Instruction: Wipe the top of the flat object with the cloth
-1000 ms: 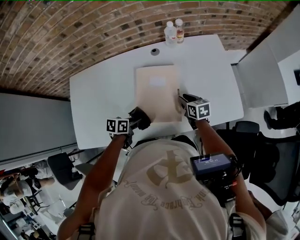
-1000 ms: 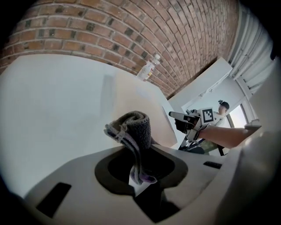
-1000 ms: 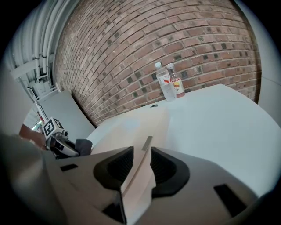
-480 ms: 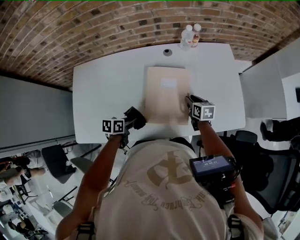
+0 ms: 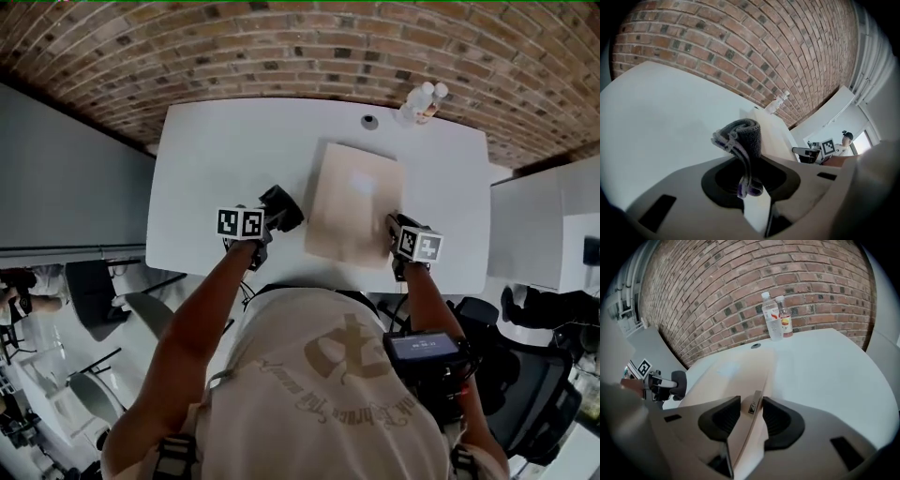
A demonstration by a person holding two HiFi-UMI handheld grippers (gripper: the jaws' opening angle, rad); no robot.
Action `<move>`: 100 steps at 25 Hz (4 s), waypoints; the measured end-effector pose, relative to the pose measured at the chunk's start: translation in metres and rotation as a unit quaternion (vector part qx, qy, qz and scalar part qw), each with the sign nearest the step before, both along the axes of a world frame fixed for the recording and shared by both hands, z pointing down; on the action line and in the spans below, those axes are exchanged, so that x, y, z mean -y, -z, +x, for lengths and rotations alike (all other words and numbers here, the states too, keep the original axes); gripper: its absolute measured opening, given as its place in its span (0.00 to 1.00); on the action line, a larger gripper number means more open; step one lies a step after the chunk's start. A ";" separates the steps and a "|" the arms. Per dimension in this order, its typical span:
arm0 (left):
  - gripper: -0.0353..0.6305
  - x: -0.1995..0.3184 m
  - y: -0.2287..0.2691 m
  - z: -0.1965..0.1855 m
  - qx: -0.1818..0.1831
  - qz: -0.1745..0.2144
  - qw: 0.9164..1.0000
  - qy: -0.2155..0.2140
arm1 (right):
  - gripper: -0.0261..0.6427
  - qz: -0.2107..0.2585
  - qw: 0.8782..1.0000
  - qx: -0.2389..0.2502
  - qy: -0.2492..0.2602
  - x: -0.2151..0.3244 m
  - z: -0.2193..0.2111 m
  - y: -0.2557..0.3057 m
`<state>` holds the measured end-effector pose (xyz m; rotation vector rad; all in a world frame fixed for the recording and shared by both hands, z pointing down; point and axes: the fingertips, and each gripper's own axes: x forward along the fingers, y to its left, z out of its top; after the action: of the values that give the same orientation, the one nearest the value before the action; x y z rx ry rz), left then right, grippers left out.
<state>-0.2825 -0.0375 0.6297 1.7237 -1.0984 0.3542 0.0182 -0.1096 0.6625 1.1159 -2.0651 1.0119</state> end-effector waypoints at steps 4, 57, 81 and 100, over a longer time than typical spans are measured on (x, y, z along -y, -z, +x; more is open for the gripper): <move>0.20 0.050 0.002 -0.003 0.011 0.022 1.000 0.001 | 0.28 0.000 1.000 -0.021 0.014 0.007 -0.006 0.003; 0.20 -0.007 -0.020 0.063 0.174 0.052 0.948 -0.261 | 0.28 -0.004 0.999 0.031 0.021 0.014 -0.011 0.004; 0.20 -0.142 -0.019 0.086 0.164 -0.016 0.958 -0.234 | 0.29 0.014 0.997 0.066 0.033 0.013 -0.009 0.003; 0.20 -0.128 -0.039 0.142 0.041 -0.156 0.986 -0.031 | 0.30 0.016 0.994 0.095 0.046 0.013 -0.009 0.001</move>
<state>-0.1400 0.0904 0.6692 1.4780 -0.9904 0.6087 0.0092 -0.1226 0.6611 0.9621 -2.2687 1.0778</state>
